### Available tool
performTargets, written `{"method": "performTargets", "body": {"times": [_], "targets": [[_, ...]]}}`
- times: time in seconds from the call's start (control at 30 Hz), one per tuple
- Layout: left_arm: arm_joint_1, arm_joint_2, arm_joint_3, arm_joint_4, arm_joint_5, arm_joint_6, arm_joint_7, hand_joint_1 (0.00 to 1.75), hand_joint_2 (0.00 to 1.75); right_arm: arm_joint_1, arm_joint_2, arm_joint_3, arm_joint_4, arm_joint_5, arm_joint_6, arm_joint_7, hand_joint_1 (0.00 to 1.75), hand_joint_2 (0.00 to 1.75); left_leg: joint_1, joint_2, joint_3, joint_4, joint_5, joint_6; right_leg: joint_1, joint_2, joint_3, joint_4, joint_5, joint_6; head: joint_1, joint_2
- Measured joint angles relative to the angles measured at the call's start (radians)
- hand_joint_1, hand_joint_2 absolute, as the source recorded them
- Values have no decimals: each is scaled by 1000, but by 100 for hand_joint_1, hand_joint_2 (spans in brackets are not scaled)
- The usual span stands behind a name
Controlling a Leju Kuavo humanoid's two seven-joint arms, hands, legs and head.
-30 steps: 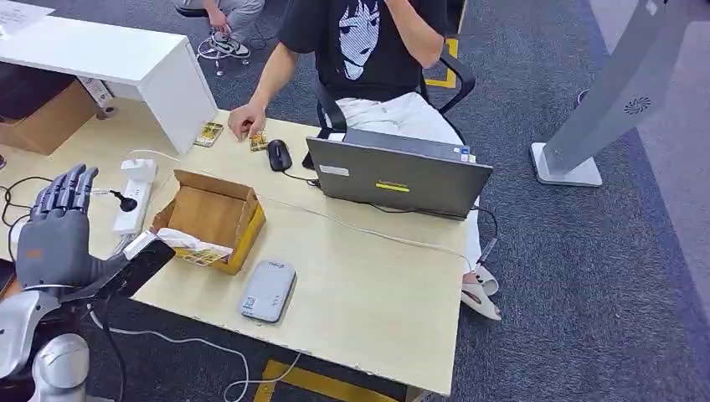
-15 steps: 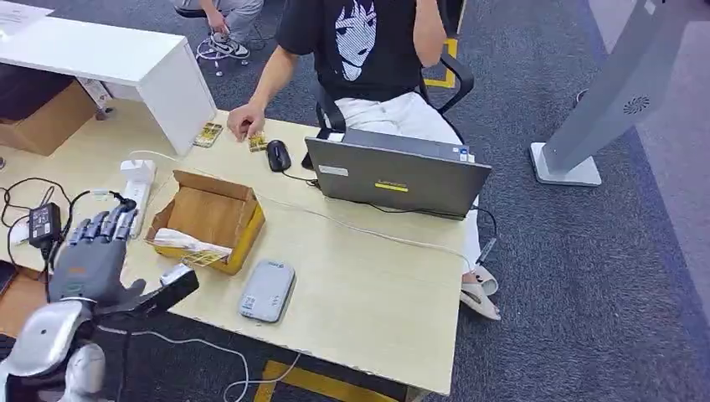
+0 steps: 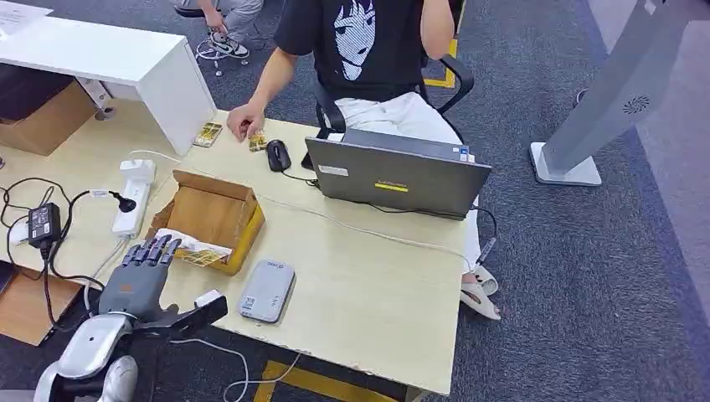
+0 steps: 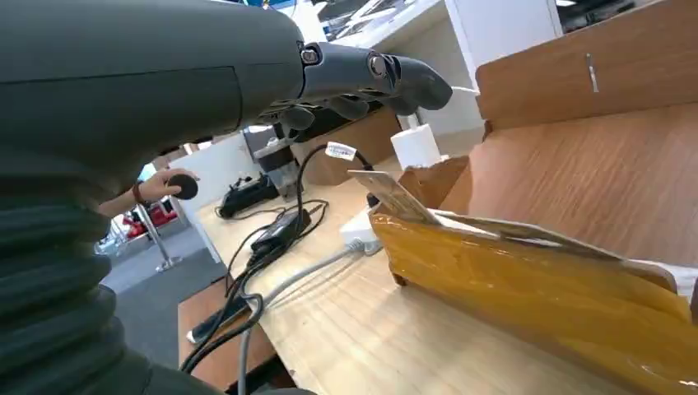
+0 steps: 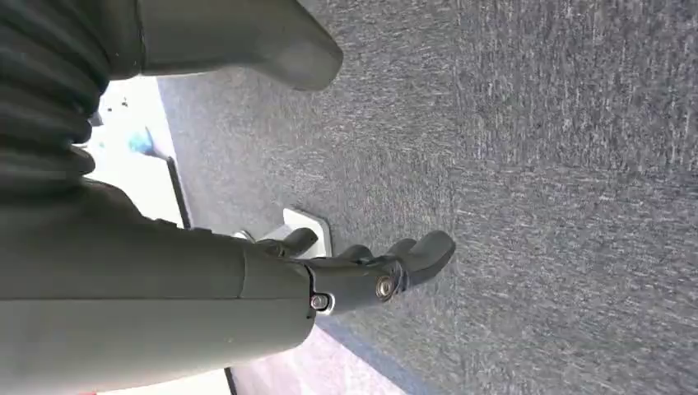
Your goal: Pass the card to the sensor for recognition and then transmit it.
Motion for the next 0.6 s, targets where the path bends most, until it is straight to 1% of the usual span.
{"method": "performTargets", "body": {"times": [0.3, 0.43, 0.6], "targets": [[-2, 0, -31, 12, 0, 30, -1, 0, 175, 2, 0, 0, 0, -18, -2, 9, 0, 175, 0, 0, 0, 0, 0, 0, 0, 0, 0, 0, 0, 0, 0, 0], [-14, 0, -48, 29, 0, 77, 1, 0, 175, 6, 0, 4, 0, -24, -7, 8, 0, 175, 0, 0, 0, 0, 0, 0, 0, 0, 0, 0, 0, 0, 0, 0], [-59, 7, -79, 84, 0, 130, 32, 0, 175, 16, 0, 22, -3, -35, -10, 12, 0, 175, 0, 0, 0, 0, 0, 0, 0, 0, 0, 0, 0, 0, 0, 0]]}}
